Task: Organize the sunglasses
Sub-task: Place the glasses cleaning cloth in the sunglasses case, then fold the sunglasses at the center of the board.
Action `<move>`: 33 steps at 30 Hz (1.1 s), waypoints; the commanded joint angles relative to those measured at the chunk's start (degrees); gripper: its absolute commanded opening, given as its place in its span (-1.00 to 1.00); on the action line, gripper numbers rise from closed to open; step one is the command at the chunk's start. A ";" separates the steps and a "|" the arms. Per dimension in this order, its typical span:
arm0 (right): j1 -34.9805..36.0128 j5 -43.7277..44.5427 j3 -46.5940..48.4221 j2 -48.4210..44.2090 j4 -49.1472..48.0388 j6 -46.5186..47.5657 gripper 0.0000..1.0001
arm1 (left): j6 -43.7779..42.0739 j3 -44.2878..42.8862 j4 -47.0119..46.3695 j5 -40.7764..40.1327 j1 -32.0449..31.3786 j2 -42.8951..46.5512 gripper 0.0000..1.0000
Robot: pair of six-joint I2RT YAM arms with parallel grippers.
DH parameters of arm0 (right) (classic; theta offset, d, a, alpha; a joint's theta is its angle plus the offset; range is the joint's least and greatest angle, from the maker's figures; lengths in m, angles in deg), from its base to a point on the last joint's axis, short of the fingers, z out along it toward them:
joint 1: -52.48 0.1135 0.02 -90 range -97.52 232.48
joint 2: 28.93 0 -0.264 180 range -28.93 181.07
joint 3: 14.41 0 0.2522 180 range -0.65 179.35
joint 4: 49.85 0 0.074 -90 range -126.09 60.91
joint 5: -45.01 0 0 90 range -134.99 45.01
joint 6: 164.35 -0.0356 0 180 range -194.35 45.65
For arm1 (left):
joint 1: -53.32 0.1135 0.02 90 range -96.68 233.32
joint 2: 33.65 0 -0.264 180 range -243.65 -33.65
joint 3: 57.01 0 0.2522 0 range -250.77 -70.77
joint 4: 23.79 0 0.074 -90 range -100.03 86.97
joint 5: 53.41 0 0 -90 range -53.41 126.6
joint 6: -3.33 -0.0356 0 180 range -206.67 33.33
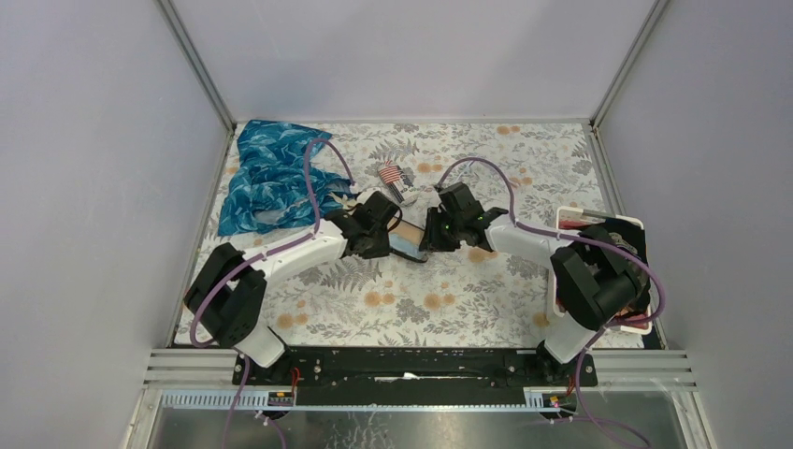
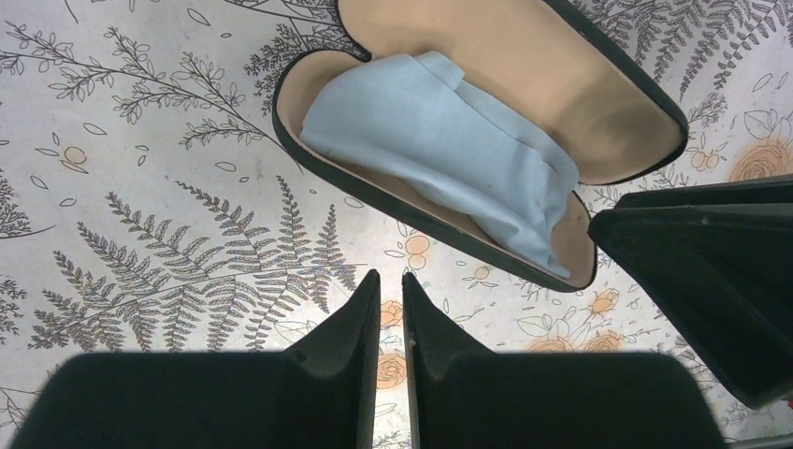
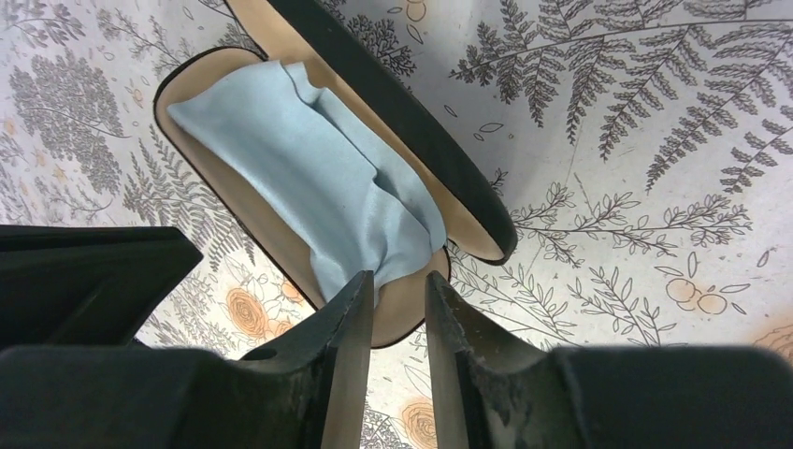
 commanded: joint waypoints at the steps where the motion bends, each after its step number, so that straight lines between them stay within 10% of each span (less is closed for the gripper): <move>1: 0.57 2.65 1.50 -4.26 0.84 0.04 -0.30 | 0.72 -1.91 -1.04 -1.16 -0.34 0.66 -0.64; 25: -11.03 13.44 -5.13 -18.51 6.94 3.77 0.17 | -4.90 -3.97 7.70 -4.21 6.67 6.05 -0.60; 33: -14.67 15.89 10.11 -4.92 12.15 8.40 0.43 | -4.33 -6.06 7.85 0.94 5.34 12.22 -0.62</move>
